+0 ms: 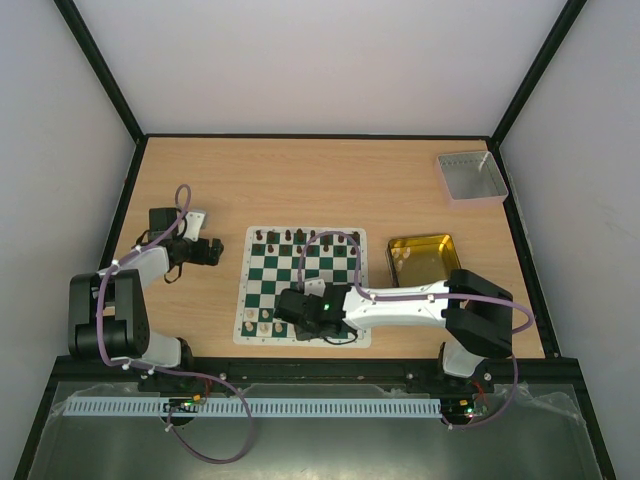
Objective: Set up the chess pieces on the board
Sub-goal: Place the chess piece on the chessboard.
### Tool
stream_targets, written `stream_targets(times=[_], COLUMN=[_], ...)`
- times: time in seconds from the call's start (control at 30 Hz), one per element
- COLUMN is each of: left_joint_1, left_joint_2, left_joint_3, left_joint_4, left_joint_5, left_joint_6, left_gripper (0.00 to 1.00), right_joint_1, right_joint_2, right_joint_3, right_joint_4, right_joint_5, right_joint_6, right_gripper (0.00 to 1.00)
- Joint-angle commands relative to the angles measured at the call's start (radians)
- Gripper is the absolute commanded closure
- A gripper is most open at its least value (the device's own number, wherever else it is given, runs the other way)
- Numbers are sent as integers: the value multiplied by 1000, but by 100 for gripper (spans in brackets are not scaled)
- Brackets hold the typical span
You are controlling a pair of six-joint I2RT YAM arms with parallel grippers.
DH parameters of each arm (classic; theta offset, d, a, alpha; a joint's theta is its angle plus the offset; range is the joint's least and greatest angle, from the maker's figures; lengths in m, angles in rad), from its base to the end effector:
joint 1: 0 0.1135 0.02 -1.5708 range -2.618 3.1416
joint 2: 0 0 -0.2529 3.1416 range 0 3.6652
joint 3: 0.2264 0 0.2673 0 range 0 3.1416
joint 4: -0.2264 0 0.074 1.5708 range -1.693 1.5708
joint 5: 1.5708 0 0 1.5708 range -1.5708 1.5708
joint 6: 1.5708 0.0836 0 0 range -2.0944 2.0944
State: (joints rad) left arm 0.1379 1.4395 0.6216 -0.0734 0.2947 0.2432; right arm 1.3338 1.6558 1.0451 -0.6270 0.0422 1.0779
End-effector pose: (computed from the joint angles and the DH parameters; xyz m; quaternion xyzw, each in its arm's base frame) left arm 0.3060 0.0179 0.0954 0.0979 0.9288 -0.0735 0.3499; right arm 0.0834 0.3304 0.1164 -0.1223 0.9783 0.1474 0.0786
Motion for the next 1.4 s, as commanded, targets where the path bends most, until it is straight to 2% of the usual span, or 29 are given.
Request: stream_targets(times=[0.0, 1.37], left_joint_1=[-4, -4], left_joint_2=[-4, -5], left_joint_3=[10, 10], left_joint_4=[4, 4], left_joint_5=[-2, -2], left_joint_6=[1, 2], left_gripper=[1, 0], right_joint_1=[7, 8], right_joint_2=[-26, 5], right_joint_3=[-22, 17], right_joint_4=[23, -13], right_joint_5=[13, 4], right_joint_6=[19, -17], right_gripper=[90, 87])
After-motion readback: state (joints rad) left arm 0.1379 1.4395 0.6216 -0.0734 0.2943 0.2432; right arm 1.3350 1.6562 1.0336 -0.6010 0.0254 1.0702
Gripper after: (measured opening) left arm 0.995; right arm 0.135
